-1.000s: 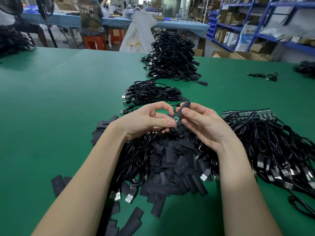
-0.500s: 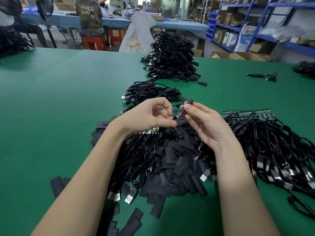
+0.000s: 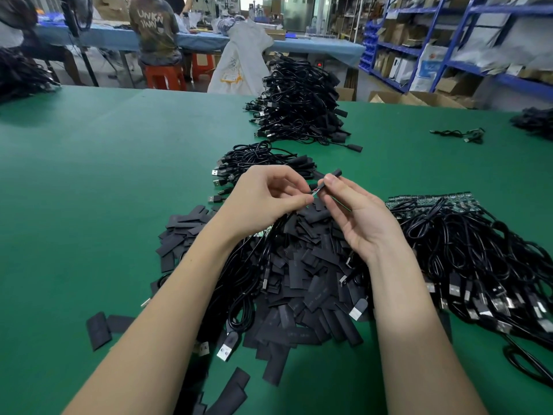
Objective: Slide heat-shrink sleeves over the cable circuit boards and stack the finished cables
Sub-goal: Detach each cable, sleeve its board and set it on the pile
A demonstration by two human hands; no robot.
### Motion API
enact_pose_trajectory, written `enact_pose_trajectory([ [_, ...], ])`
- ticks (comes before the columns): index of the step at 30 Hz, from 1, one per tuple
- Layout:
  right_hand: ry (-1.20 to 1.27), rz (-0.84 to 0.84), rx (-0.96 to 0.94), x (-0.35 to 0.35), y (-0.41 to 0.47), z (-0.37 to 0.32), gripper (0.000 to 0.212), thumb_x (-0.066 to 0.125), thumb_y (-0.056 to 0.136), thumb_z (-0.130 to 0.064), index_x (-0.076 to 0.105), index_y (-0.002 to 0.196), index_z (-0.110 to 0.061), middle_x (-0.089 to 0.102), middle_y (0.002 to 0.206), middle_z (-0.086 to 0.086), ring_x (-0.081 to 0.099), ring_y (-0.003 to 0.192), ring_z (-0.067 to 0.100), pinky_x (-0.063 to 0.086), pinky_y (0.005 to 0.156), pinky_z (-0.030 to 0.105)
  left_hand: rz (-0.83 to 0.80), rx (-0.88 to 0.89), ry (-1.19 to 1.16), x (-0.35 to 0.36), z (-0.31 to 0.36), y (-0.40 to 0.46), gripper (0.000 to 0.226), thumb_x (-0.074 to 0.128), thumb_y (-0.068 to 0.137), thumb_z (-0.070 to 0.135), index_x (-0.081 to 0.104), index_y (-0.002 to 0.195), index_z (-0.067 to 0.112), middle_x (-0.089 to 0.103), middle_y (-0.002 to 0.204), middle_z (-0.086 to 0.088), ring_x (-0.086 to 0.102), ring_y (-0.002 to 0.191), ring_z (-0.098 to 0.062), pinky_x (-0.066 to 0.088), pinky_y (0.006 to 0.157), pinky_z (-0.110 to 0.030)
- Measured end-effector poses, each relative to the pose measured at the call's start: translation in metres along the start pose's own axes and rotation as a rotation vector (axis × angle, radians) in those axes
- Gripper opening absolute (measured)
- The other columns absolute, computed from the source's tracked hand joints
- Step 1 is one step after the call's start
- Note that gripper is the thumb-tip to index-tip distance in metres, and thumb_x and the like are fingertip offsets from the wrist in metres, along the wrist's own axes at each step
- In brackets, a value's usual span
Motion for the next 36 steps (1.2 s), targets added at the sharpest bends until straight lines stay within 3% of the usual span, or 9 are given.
enact_pose_trajectory([
  [6,-0.046,-0.018,0.002,0.0060,-0.0009,0.0023,0.058,0.084,0.068,-0.011,0.066,0.122,0.004,0.078,0.100,0.010,0.075,0.081,0.012,0.058,0.069,0.016,0.031,0.021,0.009,-0.0026,0.0011,0.0002,0.011,0.083,0.083,0.013,0.076,0.091,0.008,0.073,0.075,-0.001,0.067,0.070,-0.009,0.055,0.072,-0.023],
  [14,-0.089,-0.033,0.005,0.0044,-0.0008,0.0016,0.062,0.083,0.064,-0.015,0.067,0.120,0.004,0.078,0.098,0.009,0.075,0.081,0.011,0.057,0.067,0.015,0.048,0.014,0.008,-0.0010,0.0004,-0.0018,0.011,0.083,0.083,0.014,0.076,0.090,0.009,0.072,0.072,0.004,0.066,0.064,-0.005,0.049,0.062,-0.013],
  [21,0.002,-0.043,-0.022,0.0036,0.0010,0.0027,0.033,0.079,0.082,-0.009,0.070,0.113,-0.002,0.078,0.099,0.008,0.075,0.085,0.011,0.057,0.069,0.016,0.082,0.020,-0.061,-0.0001,0.0000,-0.0004,0.010,0.083,0.083,0.013,0.077,0.091,0.012,0.076,0.082,-0.004,0.070,0.074,-0.011,0.056,0.073,-0.021],
  [24,0.018,-0.069,-0.019,0.0043,0.0002,0.0016,0.015,0.076,0.085,-0.010,0.075,0.099,-0.008,0.078,0.098,0.007,0.075,0.087,0.011,0.057,0.068,0.017,0.081,0.018,-0.085,0.0004,0.0002,-0.0001,0.012,0.083,0.083,0.014,0.077,0.093,0.011,0.077,0.084,-0.006,0.072,0.076,-0.012,0.057,0.074,-0.022],
  [27,0.031,-0.079,-0.033,0.0040,-0.0010,-0.0004,0.017,0.078,0.080,-0.012,0.077,0.096,-0.010,0.078,0.100,0.008,0.075,0.089,0.012,0.057,0.069,0.017,0.081,0.036,-0.077,0.0001,0.0018,-0.0002,0.011,0.083,0.083,0.013,0.077,0.092,0.011,0.077,0.083,-0.005,0.072,0.076,-0.013,0.057,0.074,-0.023],
  [32,0.016,-0.103,-0.053,0.0087,-0.0024,-0.0007,0.010,0.078,0.076,-0.014,0.080,0.086,-0.014,0.078,0.100,0.009,0.074,0.090,0.012,0.057,0.070,0.016,0.085,0.052,-0.060,-0.0007,0.0037,-0.0011,0.008,0.083,0.084,0.016,0.078,0.089,0.013,0.077,0.081,-0.005,0.073,0.079,-0.029,0.060,0.078,-0.037],
  [36,0.013,-0.109,-0.075,0.0090,-0.0025,-0.0002,0.007,0.077,0.076,-0.015,0.080,0.083,-0.015,0.077,0.097,0.008,0.074,0.089,0.011,0.057,0.072,0.016,0.073,0.064,-0.071,-0.0006,0.0040,-0.0003,0.006,0.082,0.085,0.015,0.078,0.088,0.012,0.077,0.080,-0.001,0.072,0.075,-0.013,0.057,0.072,-0.025],
])
Point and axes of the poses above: each hand's wrist, its own y-axis towards the middle knuckle, its own x-axis out of the palm, z = x × y, the point moved 6 cm from there along y, towards the middle knuckle
